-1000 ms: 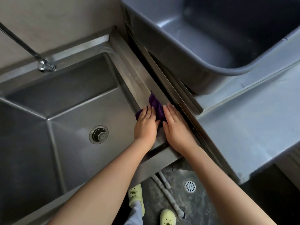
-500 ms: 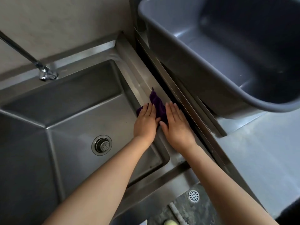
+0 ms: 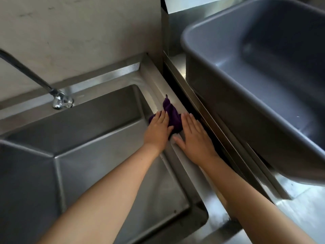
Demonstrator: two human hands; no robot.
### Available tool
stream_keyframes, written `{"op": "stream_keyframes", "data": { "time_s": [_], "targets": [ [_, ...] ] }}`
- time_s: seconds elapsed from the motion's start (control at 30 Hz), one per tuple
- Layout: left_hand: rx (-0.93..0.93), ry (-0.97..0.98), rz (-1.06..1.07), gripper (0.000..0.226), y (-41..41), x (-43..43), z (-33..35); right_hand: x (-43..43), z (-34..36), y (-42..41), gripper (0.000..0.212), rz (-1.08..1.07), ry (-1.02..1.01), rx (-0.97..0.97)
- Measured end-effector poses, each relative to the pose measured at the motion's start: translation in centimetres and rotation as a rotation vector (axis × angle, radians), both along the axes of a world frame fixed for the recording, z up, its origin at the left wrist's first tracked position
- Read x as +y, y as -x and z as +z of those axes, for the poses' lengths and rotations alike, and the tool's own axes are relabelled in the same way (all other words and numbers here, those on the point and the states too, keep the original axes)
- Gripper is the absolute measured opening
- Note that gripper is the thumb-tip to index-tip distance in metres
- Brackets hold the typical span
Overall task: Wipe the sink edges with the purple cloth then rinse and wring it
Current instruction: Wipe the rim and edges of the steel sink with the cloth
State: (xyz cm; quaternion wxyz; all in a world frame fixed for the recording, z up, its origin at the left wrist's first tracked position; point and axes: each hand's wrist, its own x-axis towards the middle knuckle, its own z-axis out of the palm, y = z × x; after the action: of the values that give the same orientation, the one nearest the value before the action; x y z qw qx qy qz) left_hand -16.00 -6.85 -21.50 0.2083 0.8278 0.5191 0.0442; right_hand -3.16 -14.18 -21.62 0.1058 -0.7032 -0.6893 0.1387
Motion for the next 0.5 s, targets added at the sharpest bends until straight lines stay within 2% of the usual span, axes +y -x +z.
{"op": "stream_keyframes", "data": {
  "time_s": [0.23, 0.5],
  "targets": [
    [0.02, -0.03, -0.035, 0.058, 1.1, 4.9, -0.1, 4.5, -0.1, 0.6, 0.079, -0.004, 0.019, -0.016],
    [0.004, -0.058, -0.031, 0.058, 1.7, 8.4, -0.5, 5.8, -1.1, 0.8, 0.081, -0.021, -0.022, -0.149]
  ]
}}
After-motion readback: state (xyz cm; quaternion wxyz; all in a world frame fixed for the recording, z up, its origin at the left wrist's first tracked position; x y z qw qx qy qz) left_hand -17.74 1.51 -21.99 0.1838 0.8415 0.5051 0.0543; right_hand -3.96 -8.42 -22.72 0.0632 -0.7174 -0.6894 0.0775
